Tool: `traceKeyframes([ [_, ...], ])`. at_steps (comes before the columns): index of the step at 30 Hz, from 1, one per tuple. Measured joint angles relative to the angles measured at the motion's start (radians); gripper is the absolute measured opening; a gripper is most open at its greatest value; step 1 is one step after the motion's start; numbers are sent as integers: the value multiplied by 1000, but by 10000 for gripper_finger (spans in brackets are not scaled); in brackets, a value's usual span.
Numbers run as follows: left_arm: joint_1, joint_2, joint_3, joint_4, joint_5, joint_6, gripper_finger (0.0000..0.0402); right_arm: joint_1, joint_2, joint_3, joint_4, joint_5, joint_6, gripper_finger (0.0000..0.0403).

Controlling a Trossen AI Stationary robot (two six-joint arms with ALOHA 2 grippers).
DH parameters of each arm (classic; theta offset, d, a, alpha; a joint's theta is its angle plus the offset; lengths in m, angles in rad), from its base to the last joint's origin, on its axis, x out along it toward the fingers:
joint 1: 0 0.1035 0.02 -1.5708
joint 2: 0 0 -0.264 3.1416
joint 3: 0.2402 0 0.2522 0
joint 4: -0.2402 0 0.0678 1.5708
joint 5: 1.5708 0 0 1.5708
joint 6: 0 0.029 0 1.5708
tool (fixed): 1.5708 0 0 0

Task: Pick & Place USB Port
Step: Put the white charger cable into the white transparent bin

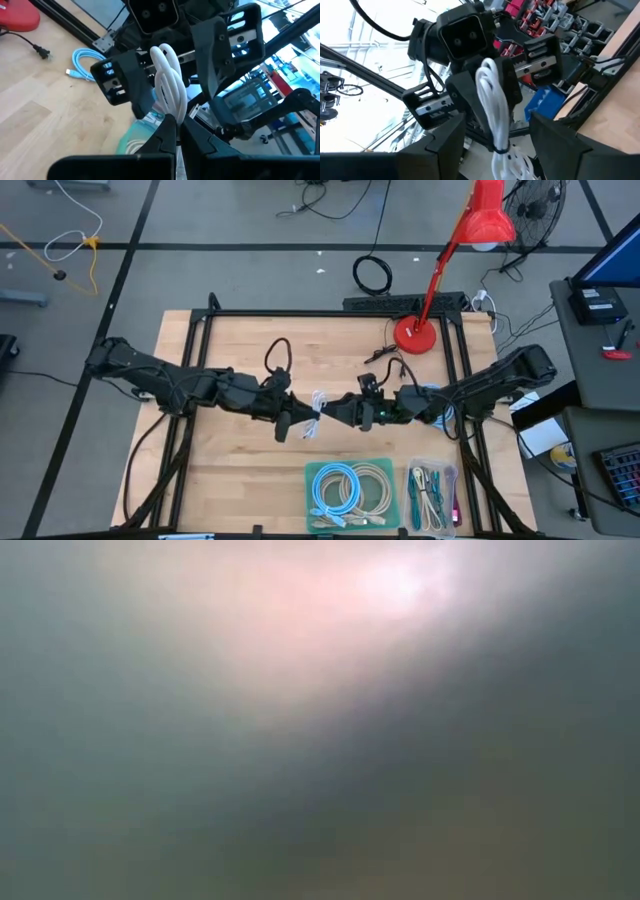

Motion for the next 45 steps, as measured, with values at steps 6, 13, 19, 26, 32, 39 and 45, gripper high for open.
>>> traceKeyframes([
  [6,0,0,0,-1,10,-12,5,0,0,0,0,2,-19,126],
  [13,0,0,0,4,34,-26,38,0,-1,0,0,-30,-26,17],
  [19,-2,-30,2,12,190,-38,97,31,-34,0,-7,-37,-19,8],
  [26,-32,-88,2,-136,272,-56,126,186,-193,0,-352,141,146,8],
  [32,-70,-96,2,-275,143,-56,120,506,-327,0,-797,496,507,8],
  [39,-80,-96,2,-310,81,-54,104,823,-299,0,-1111,737,1032,8],
  [45,-81,-96,2,-305,77,-57,93,850,-252,0,-1257,609,1210,8],
])
